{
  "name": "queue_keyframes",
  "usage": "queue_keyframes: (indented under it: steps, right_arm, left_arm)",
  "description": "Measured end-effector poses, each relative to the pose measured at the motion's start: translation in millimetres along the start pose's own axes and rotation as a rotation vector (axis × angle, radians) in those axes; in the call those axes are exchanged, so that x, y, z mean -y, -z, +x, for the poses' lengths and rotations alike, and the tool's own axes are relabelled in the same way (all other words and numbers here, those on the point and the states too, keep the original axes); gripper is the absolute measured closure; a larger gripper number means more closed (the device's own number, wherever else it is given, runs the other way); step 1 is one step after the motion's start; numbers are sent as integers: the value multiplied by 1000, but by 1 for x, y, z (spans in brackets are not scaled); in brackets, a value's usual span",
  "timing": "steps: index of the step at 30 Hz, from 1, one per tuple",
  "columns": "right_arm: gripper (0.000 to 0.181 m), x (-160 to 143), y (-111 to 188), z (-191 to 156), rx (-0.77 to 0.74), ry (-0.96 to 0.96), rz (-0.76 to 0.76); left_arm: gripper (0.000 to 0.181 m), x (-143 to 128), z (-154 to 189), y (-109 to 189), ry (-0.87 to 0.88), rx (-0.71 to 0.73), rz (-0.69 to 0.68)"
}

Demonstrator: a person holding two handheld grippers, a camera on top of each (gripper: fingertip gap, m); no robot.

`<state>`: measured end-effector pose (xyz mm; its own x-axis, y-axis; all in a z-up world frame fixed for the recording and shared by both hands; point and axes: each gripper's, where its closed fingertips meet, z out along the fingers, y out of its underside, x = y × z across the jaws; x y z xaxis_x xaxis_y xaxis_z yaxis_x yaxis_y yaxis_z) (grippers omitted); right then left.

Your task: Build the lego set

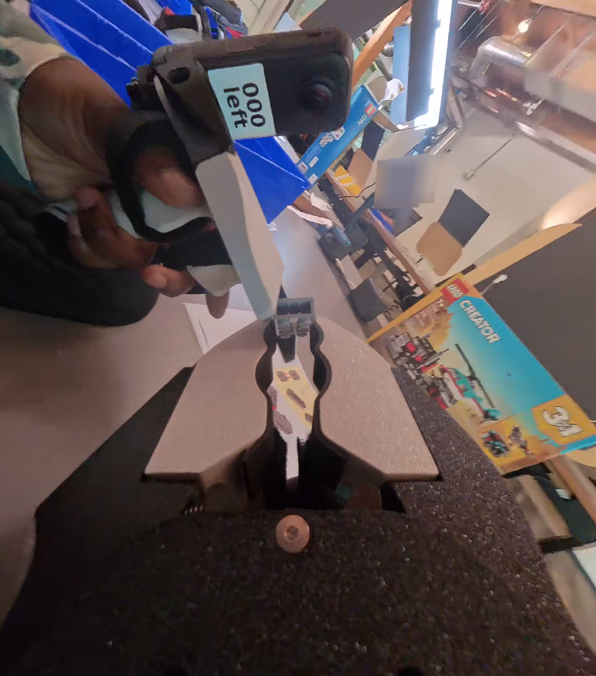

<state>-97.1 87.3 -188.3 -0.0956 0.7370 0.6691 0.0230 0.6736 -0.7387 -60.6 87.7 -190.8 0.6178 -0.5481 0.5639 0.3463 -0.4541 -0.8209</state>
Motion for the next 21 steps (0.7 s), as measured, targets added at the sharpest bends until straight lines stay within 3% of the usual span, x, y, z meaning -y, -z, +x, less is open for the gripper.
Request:
queue_keyframes:
  steps: [2, 6, 17, 19, 21]
  right_arm:
    - [164, 2, 2, 4, -38, 45, -7]
    - [164, 10, 6, 7, -62, 61, 47]
    - [163, 18, 12, 2, -19, 102, 129]
    - [164, 17, 11, -1, -1, 94, 122]
    - [164, 17, 10, -2, 9, 90, 128]
  left_arm:
    - [134, -2, 3, -3, -2, -10, -14]
    - [144, 2, 6, -3, -44, -18, 36]
    - [144, -3, 18, -3, -62, -126, -19]
    - [133, -2, 18, -3, -55, -134, -27]
    - [139, 0, 19, -4, -76, -138, -21]
